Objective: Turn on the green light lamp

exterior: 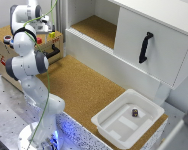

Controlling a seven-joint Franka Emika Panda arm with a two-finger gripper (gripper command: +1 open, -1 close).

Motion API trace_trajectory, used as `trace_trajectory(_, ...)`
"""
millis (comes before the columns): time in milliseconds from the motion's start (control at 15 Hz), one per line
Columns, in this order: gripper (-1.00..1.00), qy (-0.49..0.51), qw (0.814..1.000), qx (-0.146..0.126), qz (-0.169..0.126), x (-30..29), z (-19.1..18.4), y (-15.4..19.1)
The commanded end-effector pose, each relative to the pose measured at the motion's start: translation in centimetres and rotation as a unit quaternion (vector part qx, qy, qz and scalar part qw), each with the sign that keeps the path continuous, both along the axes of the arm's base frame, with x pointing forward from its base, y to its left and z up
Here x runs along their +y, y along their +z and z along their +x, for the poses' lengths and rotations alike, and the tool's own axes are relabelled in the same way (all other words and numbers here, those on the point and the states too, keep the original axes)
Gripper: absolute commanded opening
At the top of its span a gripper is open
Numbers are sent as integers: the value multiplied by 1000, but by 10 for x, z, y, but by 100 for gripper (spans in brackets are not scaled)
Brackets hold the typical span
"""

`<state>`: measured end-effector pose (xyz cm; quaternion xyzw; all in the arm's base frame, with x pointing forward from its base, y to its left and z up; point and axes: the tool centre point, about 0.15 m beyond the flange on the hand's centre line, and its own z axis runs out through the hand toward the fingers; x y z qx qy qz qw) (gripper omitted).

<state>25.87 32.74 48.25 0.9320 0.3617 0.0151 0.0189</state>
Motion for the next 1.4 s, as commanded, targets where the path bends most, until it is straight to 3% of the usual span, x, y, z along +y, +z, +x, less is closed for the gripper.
trace_trajectory(0,100,-8,999,-17,45,-14,-5,-12)
trace_trajectory(333,100,-8,999,-17,45,-14,-5,-12)
trace_trajectory(400,100,-10,1000,1,1,-7,3,-3)
trace_trajectory(467,100,-19,1000,-2,0,-13,12,-6)
trace_trajectory(533,100,-42,999,10,18,-23,23,-10)
trace_trajectory(667,100,-79,996,5,36,-38,39,-15)
trace_trajectory(800,100,-128,988,13,86,-55,58,-24)
trace_trajectory(1333,100,-235,967,34,94,-51,90,-67)
